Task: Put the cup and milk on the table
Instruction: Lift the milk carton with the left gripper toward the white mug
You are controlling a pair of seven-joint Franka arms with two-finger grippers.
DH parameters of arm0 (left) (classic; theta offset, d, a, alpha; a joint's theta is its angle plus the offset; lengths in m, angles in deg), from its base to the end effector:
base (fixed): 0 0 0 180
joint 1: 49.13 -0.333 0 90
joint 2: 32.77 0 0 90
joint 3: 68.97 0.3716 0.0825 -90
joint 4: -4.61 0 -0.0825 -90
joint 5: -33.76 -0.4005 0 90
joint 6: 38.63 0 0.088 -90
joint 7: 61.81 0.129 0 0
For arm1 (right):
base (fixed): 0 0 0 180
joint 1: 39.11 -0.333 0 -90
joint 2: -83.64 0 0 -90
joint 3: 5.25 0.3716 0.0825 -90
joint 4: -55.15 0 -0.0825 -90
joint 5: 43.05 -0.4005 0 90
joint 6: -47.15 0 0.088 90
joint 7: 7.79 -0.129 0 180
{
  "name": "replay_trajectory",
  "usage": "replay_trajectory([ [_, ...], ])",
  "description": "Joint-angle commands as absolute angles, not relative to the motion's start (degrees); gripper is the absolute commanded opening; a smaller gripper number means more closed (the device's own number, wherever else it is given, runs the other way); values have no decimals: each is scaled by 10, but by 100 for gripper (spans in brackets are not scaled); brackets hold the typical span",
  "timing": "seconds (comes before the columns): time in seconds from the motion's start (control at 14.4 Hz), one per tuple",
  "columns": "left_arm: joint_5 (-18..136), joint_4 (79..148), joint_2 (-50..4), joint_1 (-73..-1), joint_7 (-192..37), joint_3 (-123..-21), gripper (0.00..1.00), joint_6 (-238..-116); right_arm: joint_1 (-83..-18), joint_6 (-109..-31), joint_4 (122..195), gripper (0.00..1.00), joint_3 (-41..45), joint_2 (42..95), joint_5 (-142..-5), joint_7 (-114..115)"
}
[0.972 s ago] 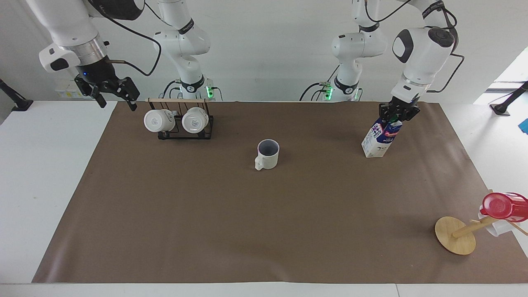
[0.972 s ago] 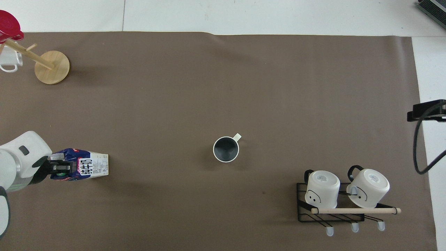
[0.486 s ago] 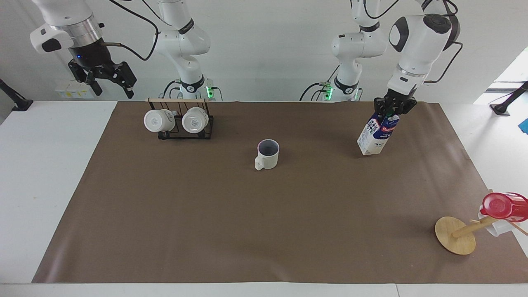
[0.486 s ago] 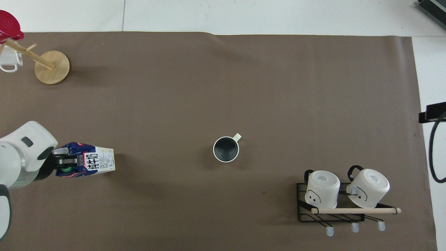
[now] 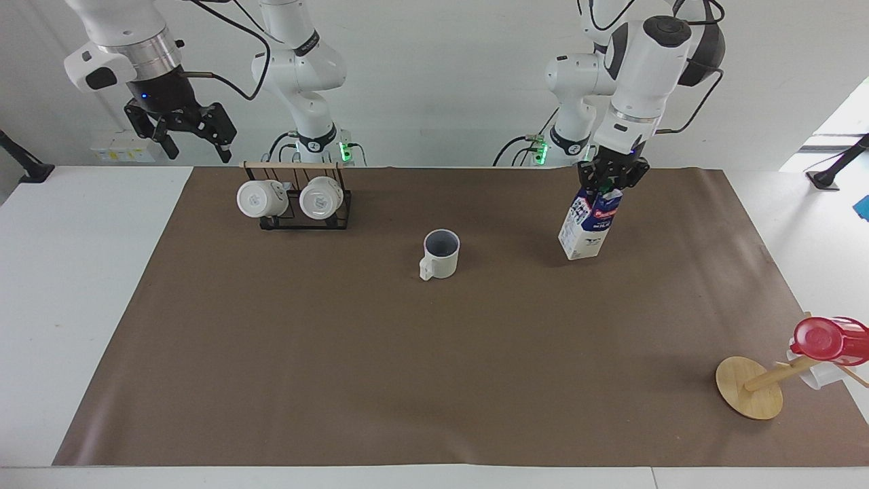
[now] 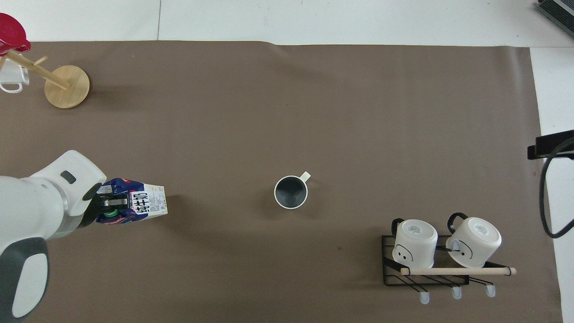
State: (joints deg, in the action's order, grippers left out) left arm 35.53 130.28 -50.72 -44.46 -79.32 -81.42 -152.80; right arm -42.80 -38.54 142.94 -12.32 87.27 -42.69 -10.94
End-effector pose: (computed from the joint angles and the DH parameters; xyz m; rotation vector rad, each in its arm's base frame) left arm 0.4496 -0.1509 0.5465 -3.1315 -0.0387 -0.1761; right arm 0.5393 -0.0355 0.7050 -3.1347 0.1795 -0.0412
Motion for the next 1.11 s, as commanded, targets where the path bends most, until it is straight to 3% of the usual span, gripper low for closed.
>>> replay_trajectory([
  [0.0, 357, 1272, -470, -398, -854, -818, 44, -1539, -428, -378, 1436, 100, -123, 879, -416, -103],
  [0.28, 357, 1262, -430, -330, -941, -817, 46, -1584, -428, -378, 1436, 100, -123, 879, -417, -103],
  [1.04, 353, 1233, -376, -283, -1039, -818, 48, -1604, -426, -377, 1445, 100, -124, 886, -419, -102],
])
